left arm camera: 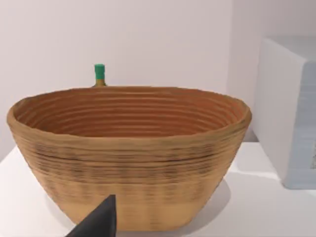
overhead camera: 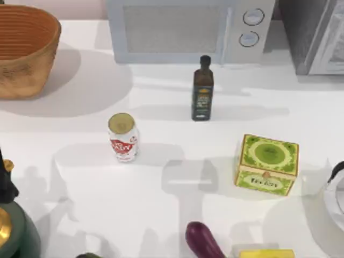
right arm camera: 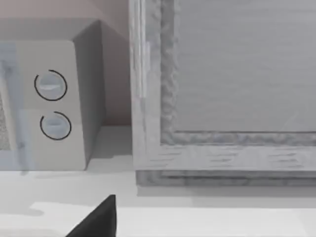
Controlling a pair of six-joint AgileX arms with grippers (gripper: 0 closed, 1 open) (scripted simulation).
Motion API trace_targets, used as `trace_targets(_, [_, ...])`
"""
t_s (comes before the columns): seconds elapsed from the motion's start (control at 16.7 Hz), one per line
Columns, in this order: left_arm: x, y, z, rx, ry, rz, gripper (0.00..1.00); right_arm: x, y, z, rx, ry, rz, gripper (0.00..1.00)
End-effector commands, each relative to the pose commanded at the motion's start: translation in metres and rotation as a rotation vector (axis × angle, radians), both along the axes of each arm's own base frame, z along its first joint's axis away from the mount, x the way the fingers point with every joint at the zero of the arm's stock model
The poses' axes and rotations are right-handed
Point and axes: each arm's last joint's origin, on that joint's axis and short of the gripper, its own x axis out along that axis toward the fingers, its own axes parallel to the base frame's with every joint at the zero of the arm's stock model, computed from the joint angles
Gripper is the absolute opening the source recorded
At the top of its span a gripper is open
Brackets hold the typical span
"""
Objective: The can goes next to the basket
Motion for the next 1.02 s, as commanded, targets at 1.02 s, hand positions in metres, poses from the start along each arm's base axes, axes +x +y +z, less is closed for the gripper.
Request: trace_targets(1.02, [0.082, -0.034, 0.117, 0.241, 0.674, -0.234, 1.0, 0.0, 0.0, 0.0, 0.0, 0.0, 0.0, 1.0])
